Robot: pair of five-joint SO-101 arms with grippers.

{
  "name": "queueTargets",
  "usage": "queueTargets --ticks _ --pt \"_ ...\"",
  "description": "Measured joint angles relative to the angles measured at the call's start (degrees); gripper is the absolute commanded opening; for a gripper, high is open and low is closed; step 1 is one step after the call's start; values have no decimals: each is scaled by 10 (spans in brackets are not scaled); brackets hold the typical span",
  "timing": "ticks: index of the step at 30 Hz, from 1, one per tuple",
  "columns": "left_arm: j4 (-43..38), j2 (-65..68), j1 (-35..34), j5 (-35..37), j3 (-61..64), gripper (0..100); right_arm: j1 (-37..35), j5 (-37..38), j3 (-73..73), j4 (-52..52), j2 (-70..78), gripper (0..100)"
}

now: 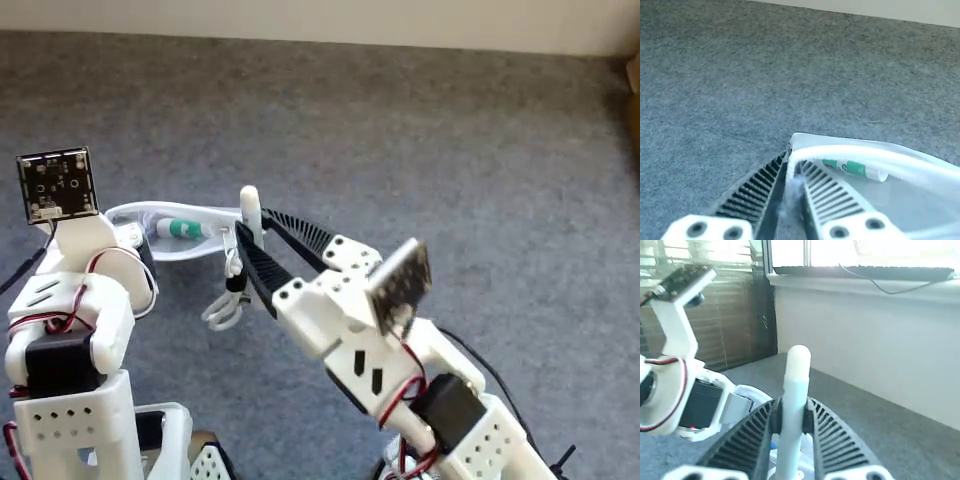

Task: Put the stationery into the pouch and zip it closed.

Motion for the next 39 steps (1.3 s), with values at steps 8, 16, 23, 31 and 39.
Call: queueTargets --ticks 8,16,23,31,39 --pt "0 0 0 0 0 11 -6 0 77 -99 -115 5" --pt "0 0 0 0 0 11 -6 0 136 -245 -149 5" --pt "-1 0 0 0 0 11 -6 0 136 -296 -149 5" --pt "-1 0 0 0 0 11 -6 0 137 -404 -54 5" --pt "-1 0 0 0 0 11 -6 0 137 -480 59 5"
